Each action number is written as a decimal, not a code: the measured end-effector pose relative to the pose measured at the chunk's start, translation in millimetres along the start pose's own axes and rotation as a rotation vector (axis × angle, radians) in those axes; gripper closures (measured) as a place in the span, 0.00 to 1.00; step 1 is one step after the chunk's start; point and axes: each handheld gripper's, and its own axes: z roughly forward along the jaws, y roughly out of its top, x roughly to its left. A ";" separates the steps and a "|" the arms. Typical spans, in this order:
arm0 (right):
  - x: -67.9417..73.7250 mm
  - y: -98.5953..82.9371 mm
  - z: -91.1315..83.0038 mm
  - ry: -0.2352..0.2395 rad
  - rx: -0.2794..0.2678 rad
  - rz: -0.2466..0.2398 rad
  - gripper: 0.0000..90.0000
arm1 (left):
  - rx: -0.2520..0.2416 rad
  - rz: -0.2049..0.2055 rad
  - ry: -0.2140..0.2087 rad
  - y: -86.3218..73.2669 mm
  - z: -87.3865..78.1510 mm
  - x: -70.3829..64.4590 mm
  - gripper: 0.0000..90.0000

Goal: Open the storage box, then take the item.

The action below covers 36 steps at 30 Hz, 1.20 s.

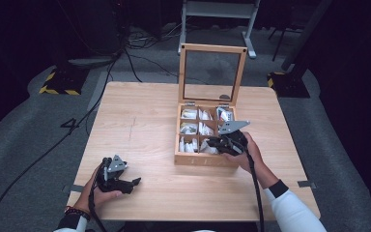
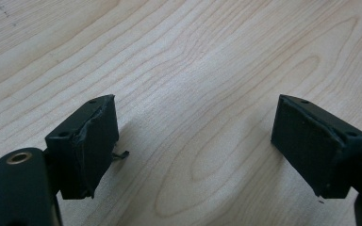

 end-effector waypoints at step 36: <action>-8.8 -2.2 -77.1 0.024 -0.215 -0.035 0.93 | 0.000 -0.003 0.001 0.6 0.7 0.1 0.17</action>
